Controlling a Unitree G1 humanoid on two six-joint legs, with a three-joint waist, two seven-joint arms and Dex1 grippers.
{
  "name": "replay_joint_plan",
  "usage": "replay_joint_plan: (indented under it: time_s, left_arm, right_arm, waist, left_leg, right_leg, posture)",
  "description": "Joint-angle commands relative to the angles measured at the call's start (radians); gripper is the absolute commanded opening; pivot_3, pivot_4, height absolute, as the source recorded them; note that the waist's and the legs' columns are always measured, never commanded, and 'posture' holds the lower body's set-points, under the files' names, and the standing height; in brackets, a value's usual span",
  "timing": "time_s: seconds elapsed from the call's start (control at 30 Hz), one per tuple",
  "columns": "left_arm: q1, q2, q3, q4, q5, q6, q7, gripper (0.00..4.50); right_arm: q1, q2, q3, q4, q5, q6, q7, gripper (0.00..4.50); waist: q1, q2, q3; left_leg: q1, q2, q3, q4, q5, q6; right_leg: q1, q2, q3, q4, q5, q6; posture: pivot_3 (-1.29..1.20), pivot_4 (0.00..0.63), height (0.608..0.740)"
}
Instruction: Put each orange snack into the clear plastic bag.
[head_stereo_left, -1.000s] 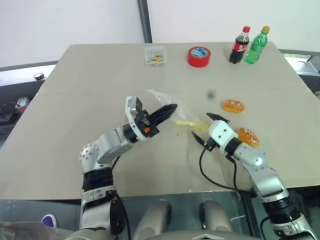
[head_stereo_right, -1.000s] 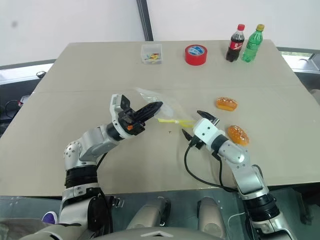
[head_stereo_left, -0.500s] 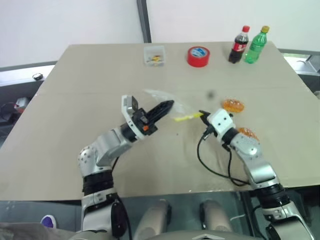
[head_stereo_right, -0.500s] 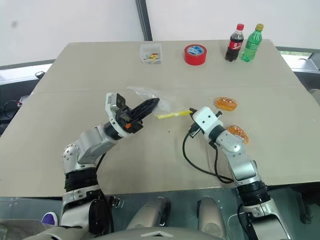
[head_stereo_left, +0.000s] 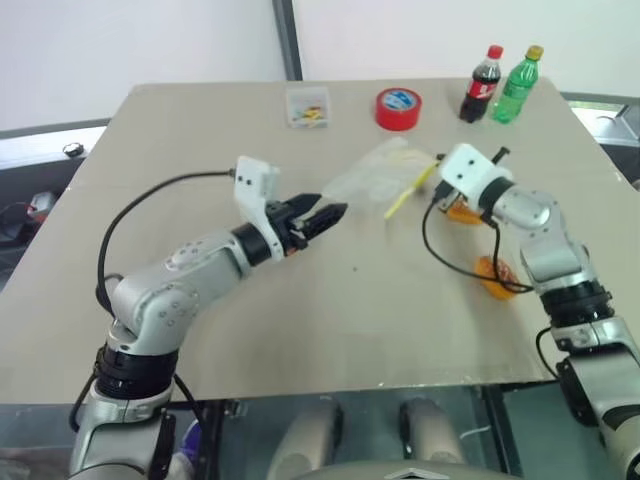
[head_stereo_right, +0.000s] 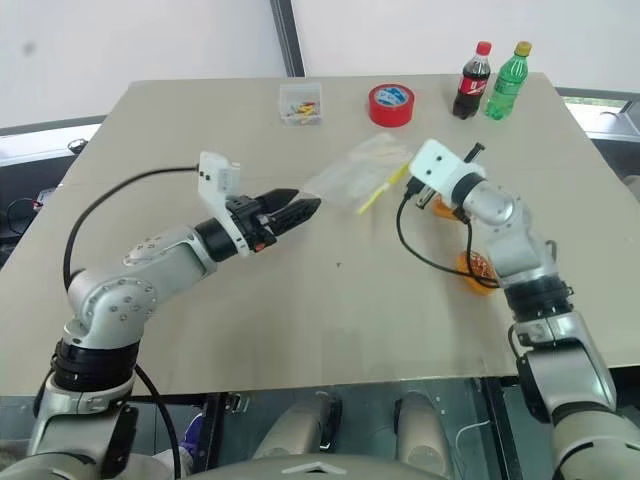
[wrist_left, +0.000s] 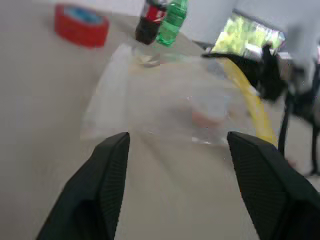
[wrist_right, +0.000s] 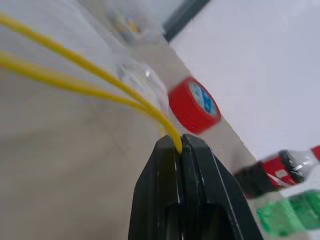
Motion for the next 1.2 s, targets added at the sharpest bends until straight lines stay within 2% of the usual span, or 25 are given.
replay_joint_plan:
  time_s: [0.03, 0.13, 0.3, 0.43, 0.57, 1.2]
  left_arm:
    - [-0.021, 0.064, -0.134, -0.114, 0.3, -0.155, -0.073, 3.17]
    - [-0.035, 0.074, -0.18, -0.134, 0.443, -0.194, -0.078, 3.17]
    - [-0.078, 0.032, -0.258, -0.105, 0.65, -0.177, -0.042, 3.17]
    - [-0.109, -0.008, -0.284, -0.082, 0.703, -0.12, -0.079, 3.17]
    - [-0.127, -0.058, -0.289, -0.062, 0.689, -0.06, -0.126, 3.17]
    - [-0.22, -0.14, -0.329, 0.03, 0.859, 0.016, -0.218, 3.17]
  right_arm:
    - [-0.064, 0.007, 0.031, 0.059, -0.04, 0.02, 0.013, 0.0]
    - [-0.11, 0.021, 0.05, 0.088, -0.059, 0.041, 0.026, 0.0]
    - [-0.145, 0.053, 0.066, 0.068, -0.072, 0.115, 0.053, 0.0]
    - [-0.161, 0.079, 0.075, 0.048, -0.084, 0.164, 0.052, 0.0]
    - [-0.163, 0.112, 0.072, 0.028, -0.08, 0.222, 0.046, 0.0]
    - [-0.159, 0.153, 0.075, -0.029, -0.088, 0.316, 0.029, 0.0]
  waist:
    - [-0.002, 0.0, 0.0]
    - [-0.006, 0.001, 0.001]
    - [-0.006, 0.002, 0.002]
    - [-0.003, 0.002, 0.002]
    - [-0.005, 0.002, 0.002]
    - [-0.008, 0.002, 0.002]
  left_leg:
    - [-0.003, 0.001, 0.0, -0.001, 0.0, 0.0]
    - [-0.009, 0.003, 0.0, -0.003, 0.0, 0.0]
    - [-0.011, 0.003, 0.001, -0.004, 0.0, 0.0]
    - [-0.011, 0.003, 0.0, -0.003, 0.0, 0.0]
    - [-0.011, 0.003, 0.0, -0.001, 0.0, 0.0]
    - [-0.01, 0.002, -0.001, 0.005, 0.001, -0.001]
  right_leg:
    - [-0.003, 0.0, 0.0, -0.001, 0.0, 0.0]
    - [-0.01, 0.001, 0.0, -0.002, 0.0, 0.0]
    - [-0.011, 0.001, 0.0, -0.004, 0.0, 0.0]
    - [-0.011, 0.001, 0.0, -0.003, 0.0, 0.0]
    - [-0.011, 0.001, 0.0, 0.0, 0.0, 0.0]
    - [-0.011, 0.002, 0.0, 0.009, 0.0, 0.0]
  posture:
    - [0.0, 0.15, 0.74]
    - [0.0, 0.15, 0.74]
    - [0.0, 0.15, 0.74]
    - [0.0, 0.15, 0.74]
    - [0.0, 0.15, 0.74]
    - [0.0, 0.15, 0.74]
